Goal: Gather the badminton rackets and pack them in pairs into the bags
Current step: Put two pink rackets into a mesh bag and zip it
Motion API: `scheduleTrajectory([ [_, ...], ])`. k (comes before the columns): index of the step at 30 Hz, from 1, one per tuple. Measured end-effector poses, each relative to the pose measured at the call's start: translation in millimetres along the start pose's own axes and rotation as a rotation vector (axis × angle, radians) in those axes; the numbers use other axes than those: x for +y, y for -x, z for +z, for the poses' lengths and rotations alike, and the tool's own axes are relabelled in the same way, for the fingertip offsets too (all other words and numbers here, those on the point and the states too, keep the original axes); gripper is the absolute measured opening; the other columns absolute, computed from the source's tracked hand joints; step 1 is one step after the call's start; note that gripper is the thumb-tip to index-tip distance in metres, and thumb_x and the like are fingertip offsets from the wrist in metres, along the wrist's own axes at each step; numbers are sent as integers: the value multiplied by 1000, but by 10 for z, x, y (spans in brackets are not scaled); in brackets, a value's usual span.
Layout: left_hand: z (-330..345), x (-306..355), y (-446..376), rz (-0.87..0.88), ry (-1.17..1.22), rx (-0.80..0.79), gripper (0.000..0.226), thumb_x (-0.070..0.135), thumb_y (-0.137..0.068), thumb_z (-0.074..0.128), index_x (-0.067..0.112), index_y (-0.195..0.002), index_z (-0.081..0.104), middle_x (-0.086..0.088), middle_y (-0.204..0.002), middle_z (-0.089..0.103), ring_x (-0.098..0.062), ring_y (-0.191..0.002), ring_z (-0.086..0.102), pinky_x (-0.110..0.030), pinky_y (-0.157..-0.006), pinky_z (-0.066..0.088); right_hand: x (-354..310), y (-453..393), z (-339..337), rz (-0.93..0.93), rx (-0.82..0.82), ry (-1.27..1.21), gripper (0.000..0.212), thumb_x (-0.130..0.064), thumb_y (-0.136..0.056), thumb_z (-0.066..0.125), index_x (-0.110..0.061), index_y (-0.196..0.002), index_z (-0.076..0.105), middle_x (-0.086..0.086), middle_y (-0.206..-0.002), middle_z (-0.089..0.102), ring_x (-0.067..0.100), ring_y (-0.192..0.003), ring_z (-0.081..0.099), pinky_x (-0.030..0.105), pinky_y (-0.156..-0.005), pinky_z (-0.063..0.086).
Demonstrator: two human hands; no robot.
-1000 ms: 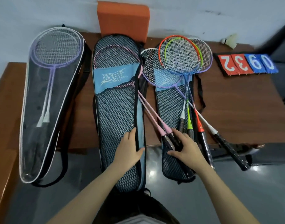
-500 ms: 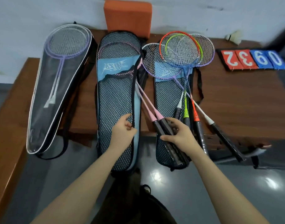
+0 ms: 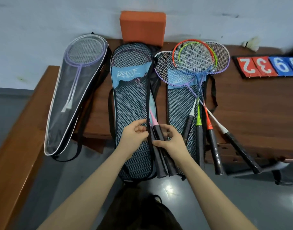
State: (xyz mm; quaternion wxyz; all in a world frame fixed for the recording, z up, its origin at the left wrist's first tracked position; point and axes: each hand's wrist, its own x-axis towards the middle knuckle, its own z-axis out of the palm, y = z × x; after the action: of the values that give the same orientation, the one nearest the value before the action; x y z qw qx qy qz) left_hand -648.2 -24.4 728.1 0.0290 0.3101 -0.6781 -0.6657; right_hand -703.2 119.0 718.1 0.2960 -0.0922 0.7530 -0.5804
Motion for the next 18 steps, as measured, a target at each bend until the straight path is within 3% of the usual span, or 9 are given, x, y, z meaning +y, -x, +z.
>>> scheduleTrajectory([
  [4, -132, 117, -84, 35, 118, -5, 50, -11, -83, 52, 11, -128, 49, -7, -89, 61, -14, -76, 60, -20, -63, 51, 65, -91, 84, 41, -89, 19, 51, -4, -74, 74, -15, -120, 53, 9, -102, 65, 19, -85, 65, 25, -80, 54],
  [8, -194, 14, -151, -21, 159, 30, 48, -11, -83, 52, 5, -128, 49, -13, -92, 59, -19, -83, 59, -29, -74, 53, 185, -3, 131, 59, -144, 76, 43, -5, -79, 70, -13, -115, 47, 0, -110, 58, 7, -98, 57, 9, -84, 44],
  [10, -191, -95, -169, -70, 162, 51, 46, -10, -83, 53, 4, -128, 51, -13, -97, 60, -20, -90, 60, -30, -77, 54, 276, 71, 112, 73, -157, 117, 45, -10, -80, 70, -15, -118, 46, -5, -114, 55, 4, -105, 53, 9, -87, 41],
  [13, -170, -221, -159, -94, 155, 91, 43, -9, -84, 54, 2, -125, 53, -10, -102, 62, -19, -94, 61, -29, -79, 54, 426, 215, 60, 84, -192, 187, 61, -11, -77, 73, -21, -128, 42, -8, -124, 52, 3, -114, 50, 11, -95, 39],
  [18, -129, -275, -77, -6, 51, 154, 42, -5, -83, 55, 12, -121, 57, 2, -91, 58, -12, -87, 58, -32, -88, 51, 576, 497, 22, 109, -263, 198, 90, -7, -72, 76, -28, -142, 23, -15, -135, 39, 0, -116, 46, 4, -89, 38],
])
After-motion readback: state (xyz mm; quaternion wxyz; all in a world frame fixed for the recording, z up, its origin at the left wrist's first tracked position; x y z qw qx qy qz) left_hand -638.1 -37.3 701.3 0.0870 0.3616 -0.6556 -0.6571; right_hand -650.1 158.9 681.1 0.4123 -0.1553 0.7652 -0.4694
